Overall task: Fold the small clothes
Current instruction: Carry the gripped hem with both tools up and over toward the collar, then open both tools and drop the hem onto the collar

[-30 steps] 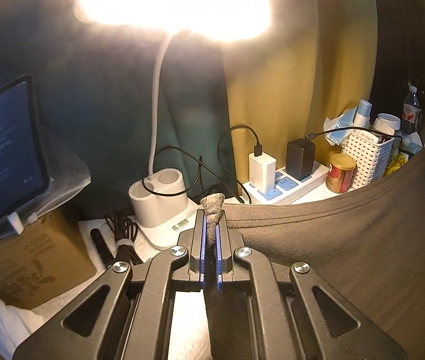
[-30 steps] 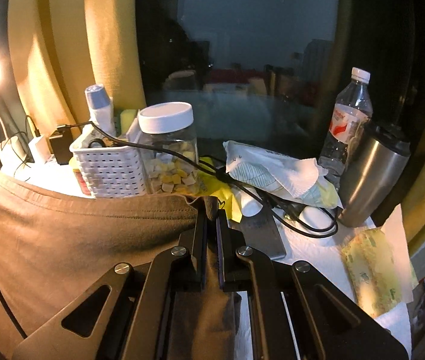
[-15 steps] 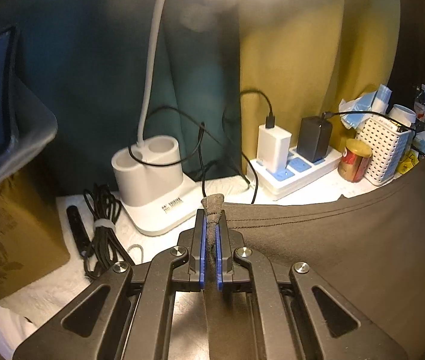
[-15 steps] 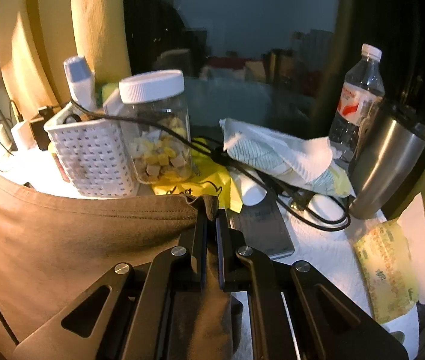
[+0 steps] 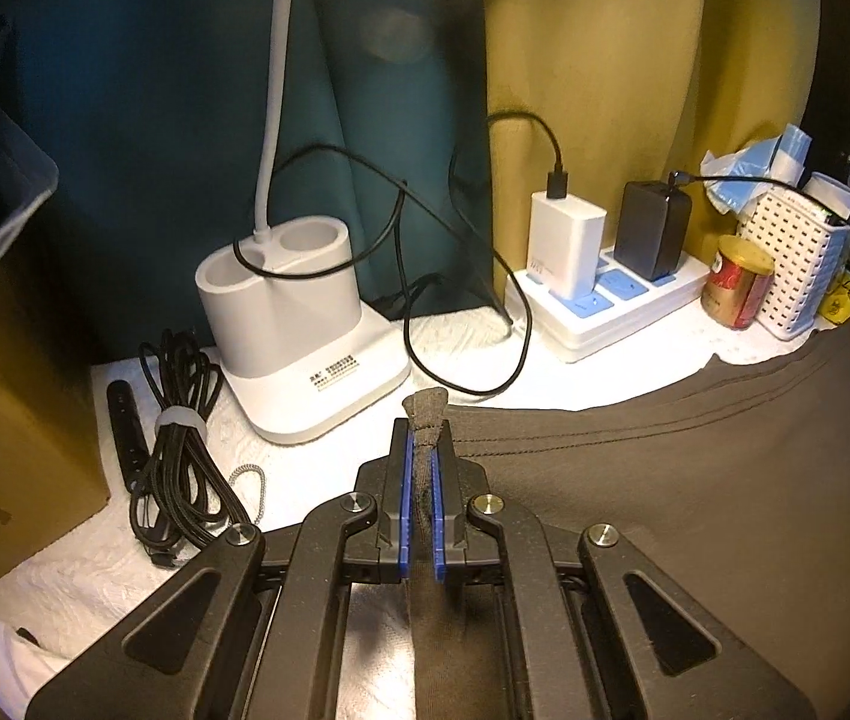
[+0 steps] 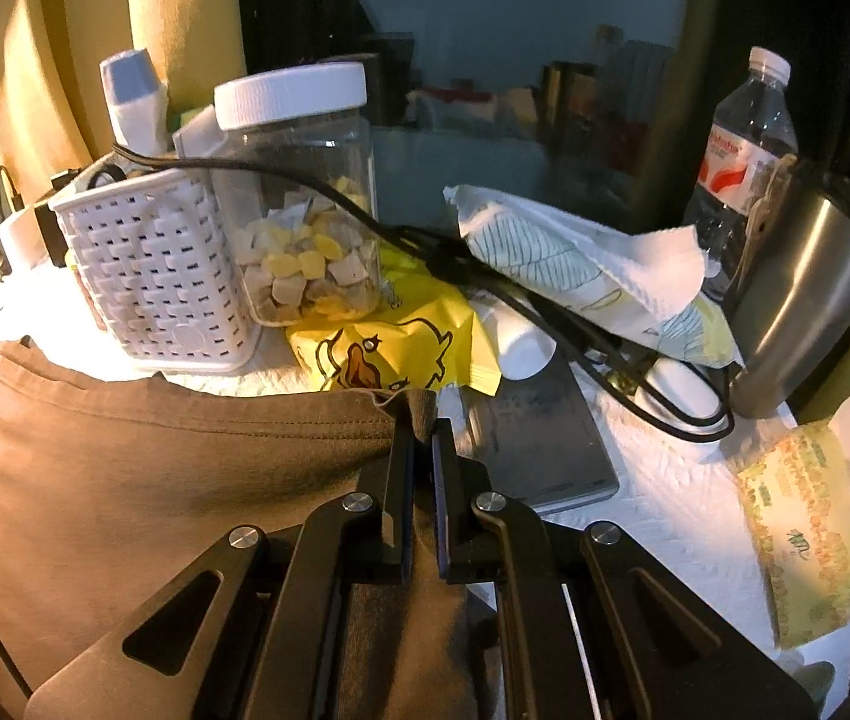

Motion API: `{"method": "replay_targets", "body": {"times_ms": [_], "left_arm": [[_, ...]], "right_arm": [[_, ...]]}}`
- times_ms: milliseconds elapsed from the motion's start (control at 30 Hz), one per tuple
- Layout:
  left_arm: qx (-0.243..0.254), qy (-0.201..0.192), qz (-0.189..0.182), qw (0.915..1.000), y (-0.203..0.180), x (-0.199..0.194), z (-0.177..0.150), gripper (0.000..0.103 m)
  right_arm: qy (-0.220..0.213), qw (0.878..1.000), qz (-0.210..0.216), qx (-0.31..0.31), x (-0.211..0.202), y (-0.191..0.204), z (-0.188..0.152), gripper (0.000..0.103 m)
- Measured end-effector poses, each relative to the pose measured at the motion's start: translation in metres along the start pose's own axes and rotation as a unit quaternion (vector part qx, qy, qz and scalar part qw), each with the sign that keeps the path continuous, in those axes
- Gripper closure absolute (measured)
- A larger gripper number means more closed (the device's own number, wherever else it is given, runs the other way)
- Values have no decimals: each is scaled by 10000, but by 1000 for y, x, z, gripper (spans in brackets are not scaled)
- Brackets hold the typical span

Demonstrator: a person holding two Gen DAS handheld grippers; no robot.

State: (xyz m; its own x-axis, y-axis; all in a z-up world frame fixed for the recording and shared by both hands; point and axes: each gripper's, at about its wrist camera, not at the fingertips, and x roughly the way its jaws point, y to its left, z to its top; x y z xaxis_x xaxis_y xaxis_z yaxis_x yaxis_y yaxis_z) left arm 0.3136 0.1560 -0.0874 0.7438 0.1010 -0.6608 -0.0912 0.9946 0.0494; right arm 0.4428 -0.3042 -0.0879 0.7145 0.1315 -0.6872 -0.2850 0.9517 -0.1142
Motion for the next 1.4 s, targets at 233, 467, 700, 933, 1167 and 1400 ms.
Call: {"method": "replay_targets", "body": {"times_ms": [233, 467, 700, 933, 1167, 1400], "left_arm": [[-24, 154, 3, 9999, 0, 9, -2, 100], [-10, 380, 55, 9993, -2, 17, -3, 100], [-87, 745, 32, 9972, 1, 34, -4, 97], [-248, 851, -14, 9961, 8, 40, -5, 93], [-555, 912, 203, 9941, 17, 34, -5, 63], [-559, 803, 216, 9950, 18, 11, -7, 63]], "right_arm": [[251, 9996, -97, 89, 15, -3, -3, 97], [487, 9986, -163, 98, 28, -6, -1, 97], [620, 9978, -208, 132, 38, -9, 2, 96], [655, 9971, -304, 253, 41, -12, 1, 78], [692, 9965, -349, 327, 39, -13, -1, 62], [737, 9962, -411, 230, 18, 2, -9, 32]]}}
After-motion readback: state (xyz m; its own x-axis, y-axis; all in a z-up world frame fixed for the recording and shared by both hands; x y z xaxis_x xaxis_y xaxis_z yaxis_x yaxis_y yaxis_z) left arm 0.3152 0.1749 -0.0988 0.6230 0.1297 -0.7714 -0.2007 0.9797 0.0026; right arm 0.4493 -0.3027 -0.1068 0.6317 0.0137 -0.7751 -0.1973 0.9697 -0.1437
